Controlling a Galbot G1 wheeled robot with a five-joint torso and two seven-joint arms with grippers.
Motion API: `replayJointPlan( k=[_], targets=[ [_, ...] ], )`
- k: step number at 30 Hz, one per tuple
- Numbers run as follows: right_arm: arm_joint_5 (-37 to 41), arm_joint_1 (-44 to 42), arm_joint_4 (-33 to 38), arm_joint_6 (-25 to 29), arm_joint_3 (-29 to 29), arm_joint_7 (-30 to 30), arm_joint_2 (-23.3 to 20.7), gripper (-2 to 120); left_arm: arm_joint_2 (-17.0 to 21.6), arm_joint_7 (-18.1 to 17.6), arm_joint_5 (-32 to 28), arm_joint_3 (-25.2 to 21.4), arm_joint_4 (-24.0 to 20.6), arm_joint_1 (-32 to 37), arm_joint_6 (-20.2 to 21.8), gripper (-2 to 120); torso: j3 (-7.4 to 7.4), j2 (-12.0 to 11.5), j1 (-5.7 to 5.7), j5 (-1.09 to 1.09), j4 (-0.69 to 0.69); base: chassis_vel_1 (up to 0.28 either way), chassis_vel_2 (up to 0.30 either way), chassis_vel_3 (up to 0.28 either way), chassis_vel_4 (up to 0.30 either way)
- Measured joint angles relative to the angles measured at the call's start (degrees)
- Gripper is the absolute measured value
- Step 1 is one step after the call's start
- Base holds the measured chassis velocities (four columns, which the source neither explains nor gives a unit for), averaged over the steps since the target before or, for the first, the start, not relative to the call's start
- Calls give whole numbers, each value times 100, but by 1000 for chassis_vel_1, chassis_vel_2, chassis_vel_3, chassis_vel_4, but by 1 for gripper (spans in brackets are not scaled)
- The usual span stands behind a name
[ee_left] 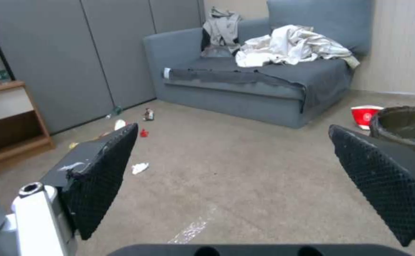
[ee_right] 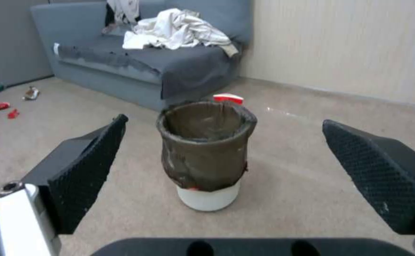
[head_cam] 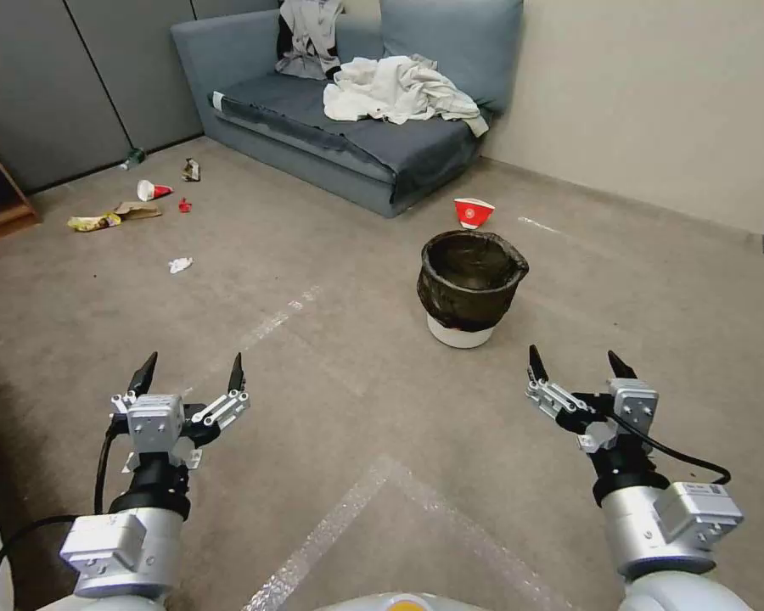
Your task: Pick up the trash can from the floor.
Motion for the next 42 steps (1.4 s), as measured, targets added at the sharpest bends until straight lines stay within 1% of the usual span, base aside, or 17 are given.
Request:
replayJointPlan(
  k=[17,30,40,42],
  targets=[
    [3,44,-22,-56,1,80,17,100,-11,23,27,-11,38,-36,-11,100,0,0,0,-1,0,0,0,0,0],
    [6,60,-20,-57,1,93,28,100,-27,51,31,2,50,-37,-30,100,0,0,0,0,0,-72,-80,-84,-71],
    [55,75,-32,-66,1,100,31,100,-41,28,-15,27,92,-44,-220,100,1,0,0,0,-2,-70,-75,-67,-69],
    [124,72,-31,-90,2,117,32,100,-41,23,-29,26,92,-47,-224,100,0,0,0,0,0,0,0,0,0]
  ],
)
